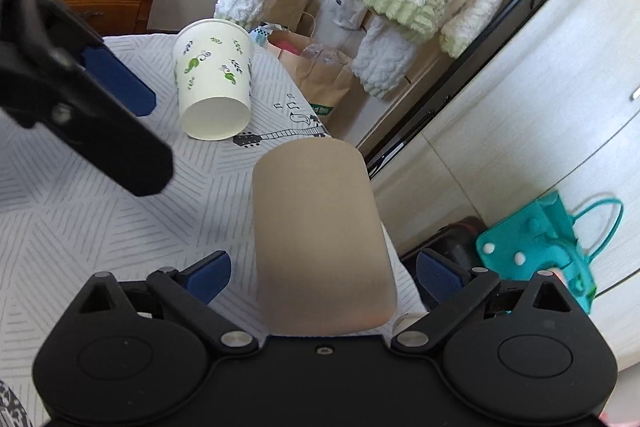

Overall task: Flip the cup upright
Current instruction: 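Move the right gripper to the tan tumbler and close on its base, then lift the tan tumbler with the right gripper and rotate it base-down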

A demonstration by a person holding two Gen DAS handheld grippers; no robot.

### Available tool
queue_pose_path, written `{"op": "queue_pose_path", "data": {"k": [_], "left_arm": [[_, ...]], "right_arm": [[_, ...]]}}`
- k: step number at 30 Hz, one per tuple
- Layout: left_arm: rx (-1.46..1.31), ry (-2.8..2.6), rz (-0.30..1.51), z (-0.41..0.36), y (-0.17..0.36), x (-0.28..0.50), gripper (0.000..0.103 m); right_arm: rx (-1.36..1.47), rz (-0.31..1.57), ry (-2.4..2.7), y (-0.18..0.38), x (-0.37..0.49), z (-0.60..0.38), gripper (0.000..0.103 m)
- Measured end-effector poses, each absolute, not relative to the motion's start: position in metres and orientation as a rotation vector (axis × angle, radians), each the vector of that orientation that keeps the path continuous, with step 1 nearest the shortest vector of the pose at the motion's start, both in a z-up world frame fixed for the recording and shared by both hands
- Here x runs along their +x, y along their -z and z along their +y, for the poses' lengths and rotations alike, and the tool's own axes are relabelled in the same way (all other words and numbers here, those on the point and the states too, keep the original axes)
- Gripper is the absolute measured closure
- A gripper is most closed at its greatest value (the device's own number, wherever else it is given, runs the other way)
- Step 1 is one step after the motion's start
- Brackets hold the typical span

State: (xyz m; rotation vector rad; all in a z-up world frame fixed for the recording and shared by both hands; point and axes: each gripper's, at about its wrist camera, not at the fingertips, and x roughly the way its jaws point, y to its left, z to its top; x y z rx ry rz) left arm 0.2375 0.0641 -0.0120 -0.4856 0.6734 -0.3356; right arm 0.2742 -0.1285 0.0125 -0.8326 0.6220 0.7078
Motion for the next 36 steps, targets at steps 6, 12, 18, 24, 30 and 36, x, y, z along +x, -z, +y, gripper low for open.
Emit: {"op": "queue_pose_path", "data": {"k": [6,12,18,24,30,36], "left_arm": [[-0.509,0.287,0.693,0.066,0.018,0.242,0.001],[-0.539,0.294,0.72,0.067,0.024,0.246,0.001],[-0.546,0.301,0.719,0.068,0.022,0.235,0.001],[-0.57,0.314,0.726,0.074,0.023,0.221,0.001],[-0.572,0.342,0.74,0.073,0.025,0.203,0.001],[-0.55,0.362,0.717,0.073,0.011,0.175,0.001]], "right_arm": [[-0.859,0.662,-0.675,-0.003,0.289,-0.122,0.01],[-0.852,0.7,-0.678,0.0,0.296,-0.118,0.019],[-0.766,0.736,-0.632,-0.005,0.289,-0.117,0.019],[-0.695,0.746,-0.641,-0.015,0.275,-0.121,0.02],[-0.669,0.745,-0.636,-0.02,0.249,-0.123,0.02],[-0.645,0.758,-0.62,-0.029,0.217,-0.128,0.02]]}}
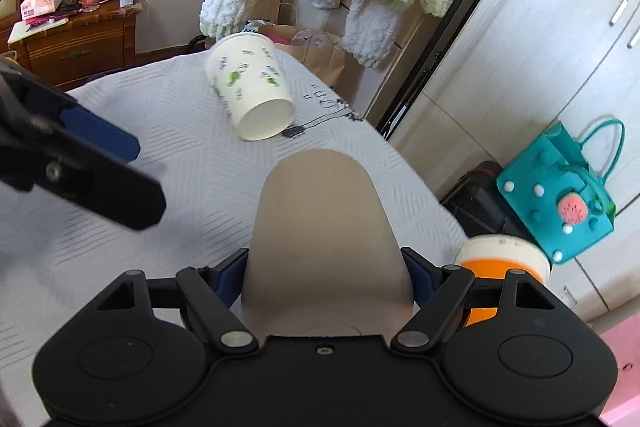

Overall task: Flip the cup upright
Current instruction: 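Lift the tan tumbler with the right gripper and rotate it base-down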

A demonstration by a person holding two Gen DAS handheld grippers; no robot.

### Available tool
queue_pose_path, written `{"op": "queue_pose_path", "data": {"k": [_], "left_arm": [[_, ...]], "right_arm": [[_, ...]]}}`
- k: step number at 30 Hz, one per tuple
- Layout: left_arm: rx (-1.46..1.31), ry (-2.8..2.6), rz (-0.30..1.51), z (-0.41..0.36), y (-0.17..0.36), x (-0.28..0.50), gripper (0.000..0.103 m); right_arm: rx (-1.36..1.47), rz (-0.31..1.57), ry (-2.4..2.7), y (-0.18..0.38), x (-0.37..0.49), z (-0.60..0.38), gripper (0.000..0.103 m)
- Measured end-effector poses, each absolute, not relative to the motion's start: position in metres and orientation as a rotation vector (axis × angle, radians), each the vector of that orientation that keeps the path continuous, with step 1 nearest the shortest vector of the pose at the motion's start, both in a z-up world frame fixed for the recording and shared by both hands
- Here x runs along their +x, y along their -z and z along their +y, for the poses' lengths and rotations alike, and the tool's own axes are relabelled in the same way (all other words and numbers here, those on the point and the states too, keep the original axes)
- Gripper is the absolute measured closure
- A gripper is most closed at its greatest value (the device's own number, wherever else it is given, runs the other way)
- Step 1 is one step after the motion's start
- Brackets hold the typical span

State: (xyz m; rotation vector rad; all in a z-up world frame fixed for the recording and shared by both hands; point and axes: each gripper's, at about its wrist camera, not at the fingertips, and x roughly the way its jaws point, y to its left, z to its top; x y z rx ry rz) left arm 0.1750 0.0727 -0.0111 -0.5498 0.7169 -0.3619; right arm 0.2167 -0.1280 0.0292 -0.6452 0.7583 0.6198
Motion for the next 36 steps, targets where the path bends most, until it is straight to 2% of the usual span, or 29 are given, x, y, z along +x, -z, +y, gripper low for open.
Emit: {"op": "queue_pose_path", "data": {"k": [19,36], "left_arm": [[-0.552,0.586,0.828,0.043,0.014,0.123,0.001],[-0.512,0.648,0.934,-0.018,0.029,0.135,0.001]], "right_arm": [[-0.543,0.832,-0.492,-0.034,0.124,-0.165,0.021],[-0.367,0.894,-0.51,-0.009,0.107,-0.203,0.021]]}}
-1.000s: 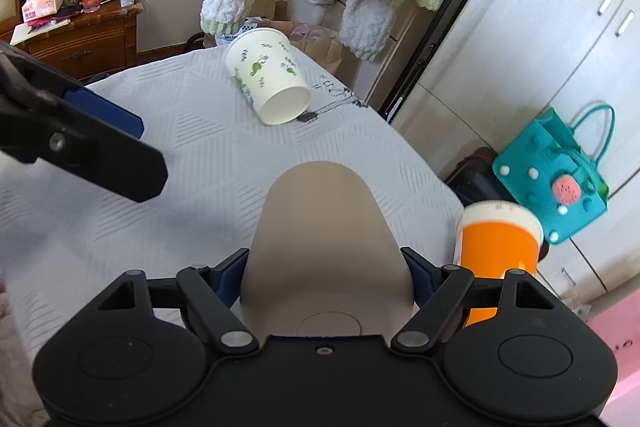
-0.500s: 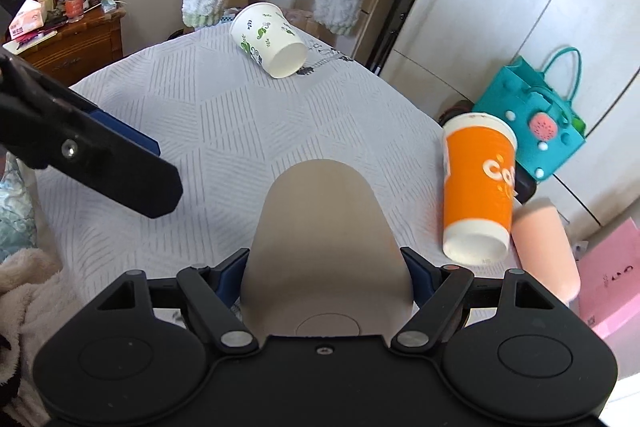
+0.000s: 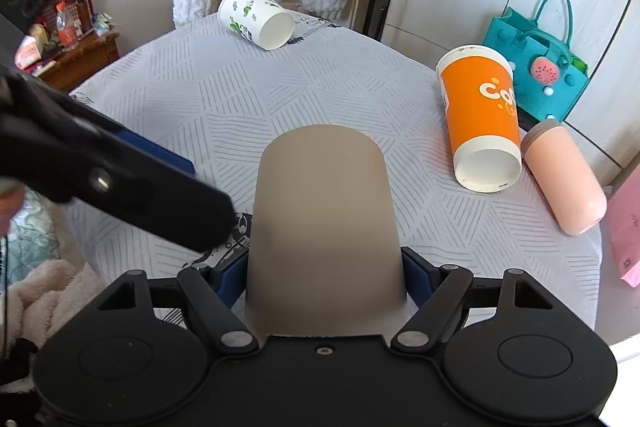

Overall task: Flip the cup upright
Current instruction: 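Lift the tan tumbler with the right gripper and rotate it base-down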

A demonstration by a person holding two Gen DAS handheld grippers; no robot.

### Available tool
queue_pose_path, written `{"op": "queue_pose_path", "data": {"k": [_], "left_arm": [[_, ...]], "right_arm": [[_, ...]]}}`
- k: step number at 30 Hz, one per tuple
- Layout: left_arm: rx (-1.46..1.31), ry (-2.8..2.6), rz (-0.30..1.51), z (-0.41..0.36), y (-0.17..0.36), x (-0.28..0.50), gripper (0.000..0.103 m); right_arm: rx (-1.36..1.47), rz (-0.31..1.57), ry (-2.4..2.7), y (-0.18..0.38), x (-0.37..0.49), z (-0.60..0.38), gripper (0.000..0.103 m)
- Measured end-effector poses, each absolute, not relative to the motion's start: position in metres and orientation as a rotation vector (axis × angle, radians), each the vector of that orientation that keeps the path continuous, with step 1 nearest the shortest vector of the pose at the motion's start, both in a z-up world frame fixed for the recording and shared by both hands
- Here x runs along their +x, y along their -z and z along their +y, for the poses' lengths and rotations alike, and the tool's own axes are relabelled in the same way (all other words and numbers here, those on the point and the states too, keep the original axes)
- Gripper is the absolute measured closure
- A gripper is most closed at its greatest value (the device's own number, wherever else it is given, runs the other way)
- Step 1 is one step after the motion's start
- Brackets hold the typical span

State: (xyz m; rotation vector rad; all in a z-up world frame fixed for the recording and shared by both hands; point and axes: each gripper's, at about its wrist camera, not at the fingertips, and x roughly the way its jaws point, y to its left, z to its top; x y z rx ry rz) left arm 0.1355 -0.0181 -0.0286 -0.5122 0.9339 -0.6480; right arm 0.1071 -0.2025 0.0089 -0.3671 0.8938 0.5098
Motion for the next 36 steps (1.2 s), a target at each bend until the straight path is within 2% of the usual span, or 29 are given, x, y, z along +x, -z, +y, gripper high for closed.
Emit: {"op": "queue_pose_path", "data": {"k": [3,6,13,24,27,33,36], "left_arm": [[-0.527,0.64,0.948,-0.018,0.034,0.137,0.001],[-0.532,0.633,0.962,-0.02,0.039,0.142,0.001],[-0.546,0.653,0.973,-0.032,0.047,0.152,0.003],[-0.58,0.679,0.988,-0.053,0.055,0.158,0.005],[-0.586,0.689,0.963,-0.056,0.056,0.156,0.01],[-0.535,0.692,0.913,-0.06,0.051,0.153,0.012],[-0.455,0.684,0.819,-0.06,0.04,0.143,0.012]], "right_arm": [[-0.352,0.871,-0.545,-0.013,0.108,-0.209,0.021],[-0.348,0.871,-0.606,-0.02,0.111,-0.212,0.015],[-0.337,0.939,-0.649,-0.022,0.125,-0.213,0.015],[-0.368,0.94,-0.699,-0.019,0.119,-0.226,0.014],[-0.347,0.94,-0.687,-0.019,0.12,-0.228,0.016],[-0.306,0.928,-0.648,-0.019,0.118,-0.231,0.02],[-0.294,0.856,-0.631,-0.02,0.11,-0.23,0.02]]}}
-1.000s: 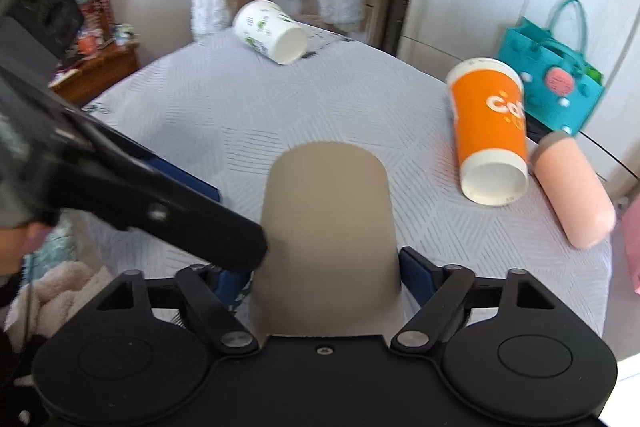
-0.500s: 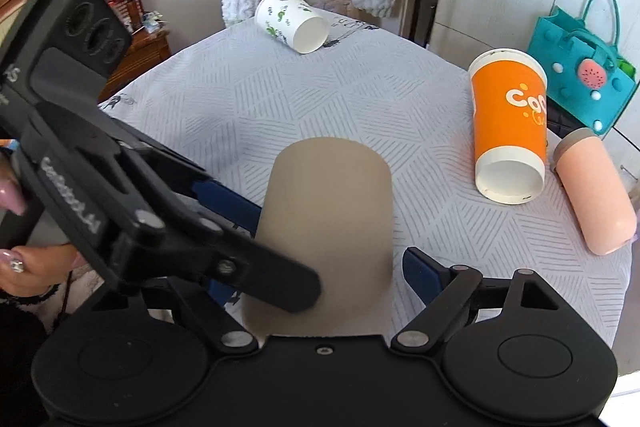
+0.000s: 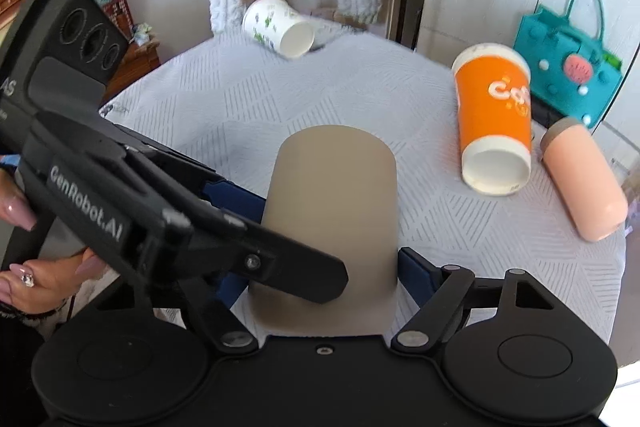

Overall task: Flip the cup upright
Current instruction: 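Lift the tan tumbler with the right gripper and rotate it base-down, then set the tumbler upright on the table and open the right gripper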

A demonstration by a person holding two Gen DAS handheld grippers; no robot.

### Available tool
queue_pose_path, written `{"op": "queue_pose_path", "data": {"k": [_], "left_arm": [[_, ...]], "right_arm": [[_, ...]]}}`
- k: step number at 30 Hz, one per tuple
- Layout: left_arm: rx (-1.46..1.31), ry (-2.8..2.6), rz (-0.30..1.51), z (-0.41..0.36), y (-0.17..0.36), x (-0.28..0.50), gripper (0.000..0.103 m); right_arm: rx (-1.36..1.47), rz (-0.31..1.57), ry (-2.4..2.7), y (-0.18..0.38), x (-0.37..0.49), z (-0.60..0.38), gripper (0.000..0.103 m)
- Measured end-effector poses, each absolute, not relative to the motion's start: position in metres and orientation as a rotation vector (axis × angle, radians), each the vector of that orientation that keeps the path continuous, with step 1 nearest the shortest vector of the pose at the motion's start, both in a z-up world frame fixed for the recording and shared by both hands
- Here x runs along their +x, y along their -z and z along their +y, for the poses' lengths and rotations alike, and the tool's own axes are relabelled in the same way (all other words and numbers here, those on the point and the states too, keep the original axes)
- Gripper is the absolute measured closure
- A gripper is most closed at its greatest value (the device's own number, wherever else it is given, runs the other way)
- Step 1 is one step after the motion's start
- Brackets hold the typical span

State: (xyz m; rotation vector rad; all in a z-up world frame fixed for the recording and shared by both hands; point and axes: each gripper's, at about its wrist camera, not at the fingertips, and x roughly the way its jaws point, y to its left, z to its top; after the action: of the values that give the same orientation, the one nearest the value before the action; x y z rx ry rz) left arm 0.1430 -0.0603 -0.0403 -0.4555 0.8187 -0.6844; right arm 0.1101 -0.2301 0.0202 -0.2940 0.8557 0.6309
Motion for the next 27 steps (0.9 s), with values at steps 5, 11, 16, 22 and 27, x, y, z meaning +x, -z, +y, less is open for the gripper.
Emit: {"op": "queue_pose_path", "data": {"k": [5,11,16,22,27], "left_arm": [[-0.374,0.658,0.705,-0.048,0.022,0.135,0.014],[-0.268,0.587,0.639,-0.034,0.008,0.14,0.023],[-0.202,0.558,0.595,-0.018,-0.003,0.15,0.024],[-0.13,0.569,0.524,-0.019,-0.011,0.156,0.024],[-0.121,0.565,0.539,-0.029,-0.007,0.166,0.024]], "right_arm": [[-0.188,0.756,-0.647,-0.026,0.109,-0.235,0.02],[-0.121,0.688,-0.697,-0.016,0.129,-0.227,0.021],[-0.132,0.58,-0.731,-0.004,0.138,-0.211,0.021],[-0.171,0.482,-0.73,0.005,0.151,-0.201,0.021],[-0.168,0.506,-0.712,0.009,0.166,-0.201,0.021]]}}
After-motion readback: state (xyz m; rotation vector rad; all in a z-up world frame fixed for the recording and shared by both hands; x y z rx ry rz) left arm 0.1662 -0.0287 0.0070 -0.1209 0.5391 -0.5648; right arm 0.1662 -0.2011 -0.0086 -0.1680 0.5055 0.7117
